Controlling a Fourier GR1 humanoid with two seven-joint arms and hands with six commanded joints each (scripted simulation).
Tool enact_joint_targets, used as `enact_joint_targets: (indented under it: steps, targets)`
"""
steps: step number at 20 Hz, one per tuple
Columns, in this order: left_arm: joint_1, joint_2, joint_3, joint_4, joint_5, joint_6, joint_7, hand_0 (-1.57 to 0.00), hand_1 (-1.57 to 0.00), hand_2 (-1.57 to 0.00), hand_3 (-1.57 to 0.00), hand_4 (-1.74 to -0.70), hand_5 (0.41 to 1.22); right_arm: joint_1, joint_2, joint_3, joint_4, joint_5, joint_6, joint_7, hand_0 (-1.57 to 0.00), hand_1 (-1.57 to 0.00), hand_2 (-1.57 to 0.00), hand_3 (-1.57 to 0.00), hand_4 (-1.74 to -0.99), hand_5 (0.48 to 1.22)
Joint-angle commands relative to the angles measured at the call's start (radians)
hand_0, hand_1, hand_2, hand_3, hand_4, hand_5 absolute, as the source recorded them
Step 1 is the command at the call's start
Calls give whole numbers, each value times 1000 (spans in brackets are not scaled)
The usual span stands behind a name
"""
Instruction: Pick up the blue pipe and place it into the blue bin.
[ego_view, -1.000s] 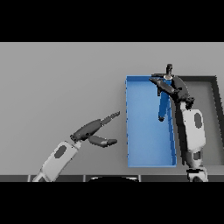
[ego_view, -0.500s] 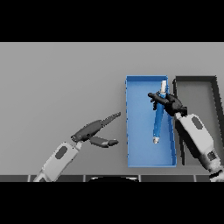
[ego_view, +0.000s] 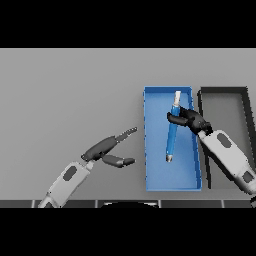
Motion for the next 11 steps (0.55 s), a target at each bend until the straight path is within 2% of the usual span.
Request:
enact_joint_targets:
  steps: [1, 7, 11]
  targets:
    - [8, 1, -3, -7, 0, 0, -5, 1, 1, 1, 1, -830, 471, -3, 6, 4, 5, -1, -5, 3, -79, -60, -58, -35, -1196, 838]
    - [16, 13, -6, -25, -7, 2, -12, 1, 1, 1, 1, -826, 471, -9, -3, 14, -7, 4, -19, -8, -20, -15, -14, -8, -1186, 774]
    - [6, 4, -6, -22, -1, 3, 7, 1, 1, 1, 1, -826, 474, -2, 3, 20, -10, 6, -10, -17, -20, -15, -14, -8, -1186, 769]
